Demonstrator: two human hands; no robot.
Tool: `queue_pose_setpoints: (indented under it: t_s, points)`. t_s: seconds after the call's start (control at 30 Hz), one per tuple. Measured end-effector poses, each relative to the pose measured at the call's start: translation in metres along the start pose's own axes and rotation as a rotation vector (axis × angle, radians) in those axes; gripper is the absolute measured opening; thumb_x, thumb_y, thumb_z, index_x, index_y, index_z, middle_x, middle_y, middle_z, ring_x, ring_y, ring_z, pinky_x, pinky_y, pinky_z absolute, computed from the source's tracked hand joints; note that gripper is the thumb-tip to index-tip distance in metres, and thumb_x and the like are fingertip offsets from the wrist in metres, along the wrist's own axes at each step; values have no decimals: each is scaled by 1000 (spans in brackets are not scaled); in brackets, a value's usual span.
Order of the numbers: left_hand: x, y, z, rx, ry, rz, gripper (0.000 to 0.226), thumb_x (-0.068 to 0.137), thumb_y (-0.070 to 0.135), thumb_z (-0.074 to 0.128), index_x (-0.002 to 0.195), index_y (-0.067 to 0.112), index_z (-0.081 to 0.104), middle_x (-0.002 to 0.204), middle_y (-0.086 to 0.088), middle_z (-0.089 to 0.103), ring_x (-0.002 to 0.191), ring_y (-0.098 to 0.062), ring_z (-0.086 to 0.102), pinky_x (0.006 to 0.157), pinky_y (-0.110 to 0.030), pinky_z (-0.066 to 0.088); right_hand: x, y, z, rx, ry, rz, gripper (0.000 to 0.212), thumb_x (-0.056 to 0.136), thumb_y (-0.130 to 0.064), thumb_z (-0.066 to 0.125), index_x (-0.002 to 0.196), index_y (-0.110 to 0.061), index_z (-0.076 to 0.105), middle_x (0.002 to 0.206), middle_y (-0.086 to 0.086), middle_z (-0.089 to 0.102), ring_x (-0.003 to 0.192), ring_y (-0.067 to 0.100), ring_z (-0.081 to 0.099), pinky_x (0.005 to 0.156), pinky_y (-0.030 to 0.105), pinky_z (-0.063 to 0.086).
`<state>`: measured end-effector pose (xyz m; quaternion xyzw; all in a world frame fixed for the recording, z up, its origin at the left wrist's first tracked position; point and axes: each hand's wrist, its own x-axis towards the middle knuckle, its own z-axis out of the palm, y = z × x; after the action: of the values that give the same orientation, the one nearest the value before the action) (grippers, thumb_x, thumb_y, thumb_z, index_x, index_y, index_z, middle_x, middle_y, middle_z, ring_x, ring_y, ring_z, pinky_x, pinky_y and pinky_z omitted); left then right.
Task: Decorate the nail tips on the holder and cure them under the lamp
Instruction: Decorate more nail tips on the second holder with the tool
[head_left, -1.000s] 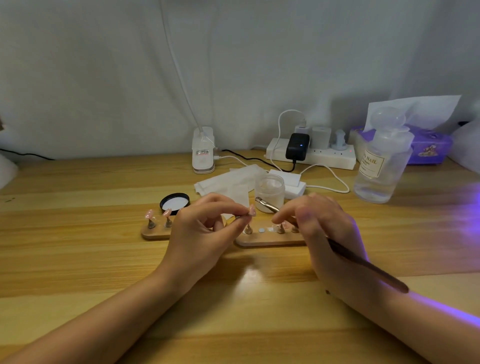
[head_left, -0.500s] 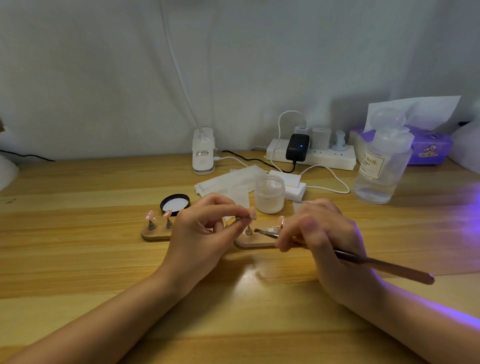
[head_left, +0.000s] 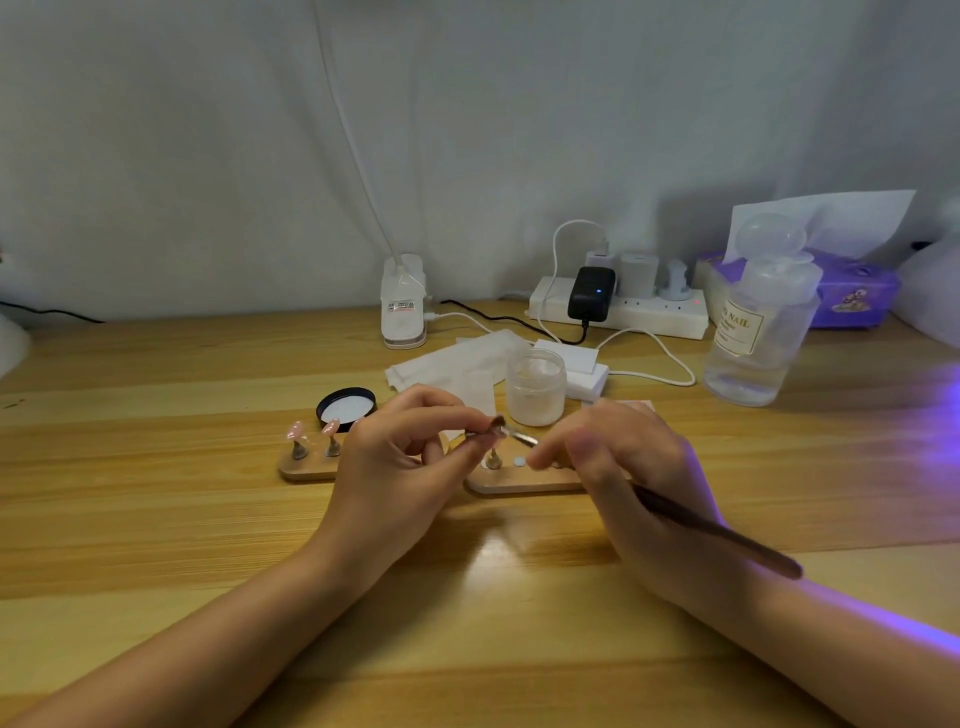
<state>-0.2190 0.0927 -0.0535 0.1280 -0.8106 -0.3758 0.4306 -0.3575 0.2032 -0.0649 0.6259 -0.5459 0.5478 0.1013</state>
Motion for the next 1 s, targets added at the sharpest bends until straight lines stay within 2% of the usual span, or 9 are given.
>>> queue_pose_setpoints:
  t_s: [0.1, 0.23, 0.37, 0.43, 0.57, 0.73, 0.8, 0.9, 1.0]
  points:
    - [0, 0, 0, 9, 2, 3, 12, 72, 14, 70, 83, 15, 73, 80, 3, 61, 47, -9, 39, 46, -11, 32, -3, 0, 0, 38, 35, -39, 60, 99, -40, 24, 67, -14, 67, 63, -8, 62, 67, -2, 54, 71, 35, 40]
    - [0, 0, 0, 7, 0, 13, 11, 72, 16, 69, 82, 17, 73, 78, 7, 61, 47, -7, 39, 46, -11, 32, 0, 0, -1, -14, 44, -5, 51, 98, -41, 27, 77, -16, 66, 74, -16, 59, 73, 4, 56, 70, 34, 42]
    - [-1, 0, 0, 6, -3, -1, 11, 72, 15, 69, 83, 14, 73, 80, 5, 61, 47, -7, 39, 47, -10, 32, -2, 2, 1, -2, 55, -8, 46, 94, -30, 33, 65, -14, 65, 61, -9, 57, 66, 4, 49, 69, 35, 38]
    - [-1, 1, 1, 5, 0, -2, 11, 72, 15, 70, 82, 14, 73, 79, 6, 61, 47, -7, 39, 47, -9, 32, -3, 1, 0, 10, 77, -16, 45, 94, -27, 33, 65, -14, 64, 61, -9, 56, 66, 6, 49, 68, 35, 38]
    - [0, 0, 0, 0, -9, -4, 13, 71, 18, 68, 83, 17, 72, 80, 5, 61, 47, -8, 39, 46, -11, 32, 1, 0, 0, -59, 35, -24, 43, 97, -40, 28, 79, -23, 64, 75, -19, 55, 73, 5, 54, 70, 34, 41]
    - [0, 1, 0, 5, -4, -2, 12, 72, 17, 69, 83, 17, 72, 80, 5, 62, 47, -9, 39, 46, -11, 33, -2, -1, -1, 42, 62, -45, 58, 99, -38, 24, 64, -16, 64, 58, -8, 58, 62, 2, 51, 70, 35, 39]
    - [0, 0, 0, 7, 4, -2, 11, 72, 19, 69, 82, 18, 72, 80, 5, 62, 47, -8, 39, 46, -12, 33, 0, -1, -1, 25, 74, -29, 53, 99, -40, 23, 70, -20, 63, 65, -13, 57, 66, 2, 51, 70, 33, 39]
    - [-1, -1, 0, 6, -2, 3, 12, 71, 24, 68, 82, 20, 72, 81, 5, 63, 46, -10, 40, 44, -16, 34, 1, 0, -1, -33, 7, 1, 54, 97, -45, 24, 78, -17, 67, 76, -23, 54, 74, 1, 53, 72, 32, 40]
    - [-1, -2, 0, -2, 6, 9, 11, 71, 21, 69, 81, 19, 72, 80, 6, 62, 45, -8, 39, 44, -15, 33, -1, 0, -1, 34, 19, 8, 59, 97, -45, 24, 69, -15, 66, 65, -11, 61, 68, 0, 54, 72, 32, 39]
